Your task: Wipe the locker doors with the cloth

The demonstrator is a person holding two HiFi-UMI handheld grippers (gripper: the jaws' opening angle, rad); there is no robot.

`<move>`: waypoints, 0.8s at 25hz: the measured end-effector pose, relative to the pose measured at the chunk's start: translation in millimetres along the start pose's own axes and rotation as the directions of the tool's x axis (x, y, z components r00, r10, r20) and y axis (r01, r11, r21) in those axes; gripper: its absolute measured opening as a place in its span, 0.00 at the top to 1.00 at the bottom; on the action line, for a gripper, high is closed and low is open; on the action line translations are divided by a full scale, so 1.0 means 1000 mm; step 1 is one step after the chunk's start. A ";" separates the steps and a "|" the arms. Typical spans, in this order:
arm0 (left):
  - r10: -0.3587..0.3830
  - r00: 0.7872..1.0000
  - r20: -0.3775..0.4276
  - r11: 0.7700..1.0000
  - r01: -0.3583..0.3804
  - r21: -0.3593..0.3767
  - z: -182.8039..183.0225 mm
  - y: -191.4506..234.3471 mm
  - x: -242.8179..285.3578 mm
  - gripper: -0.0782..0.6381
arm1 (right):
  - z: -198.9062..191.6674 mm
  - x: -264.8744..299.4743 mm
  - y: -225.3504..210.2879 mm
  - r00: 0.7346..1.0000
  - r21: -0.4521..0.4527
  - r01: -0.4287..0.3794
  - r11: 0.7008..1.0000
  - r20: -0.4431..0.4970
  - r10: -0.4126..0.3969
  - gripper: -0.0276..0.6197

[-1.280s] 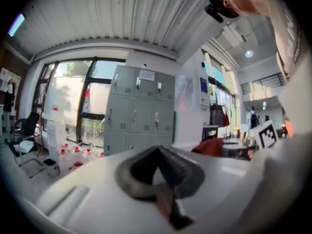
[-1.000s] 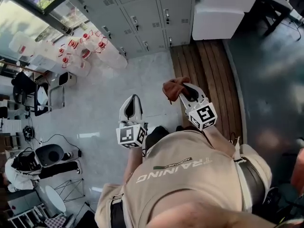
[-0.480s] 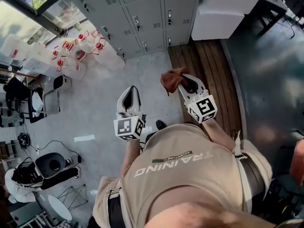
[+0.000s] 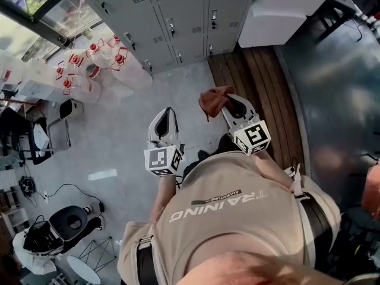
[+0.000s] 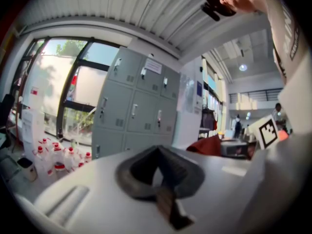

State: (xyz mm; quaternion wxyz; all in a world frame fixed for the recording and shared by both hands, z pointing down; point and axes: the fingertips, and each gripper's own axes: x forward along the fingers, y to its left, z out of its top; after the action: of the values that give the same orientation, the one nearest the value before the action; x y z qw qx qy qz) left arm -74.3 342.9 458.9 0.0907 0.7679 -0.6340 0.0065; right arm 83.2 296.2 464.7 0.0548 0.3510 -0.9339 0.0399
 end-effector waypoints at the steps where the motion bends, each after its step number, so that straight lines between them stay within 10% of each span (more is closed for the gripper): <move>1: -0.003 1.000 -0.003 1.000 0.003 -0.003 0.000 0.003 0.004 0.88 | 0.000 0.005 -0.002 1.000 -0.010 -0.001 1.000 -0.006 0.001 0.86; 20: 0.127 0.991 0.041 0.989 -0.130 0.076 0.067 0.056 0.194 0.88 | 0.049 0.169 -0.156 0.978 -0.039 -0.161 0.986 0.127 0.165 0.86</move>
State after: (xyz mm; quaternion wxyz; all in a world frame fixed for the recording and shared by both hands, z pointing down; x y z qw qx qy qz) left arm -97.6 134.7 424.0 0.0486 0.7284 -0.6830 0.0235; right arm 56.2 63.1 444.0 -0.0044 0.2742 -0.9616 0.0082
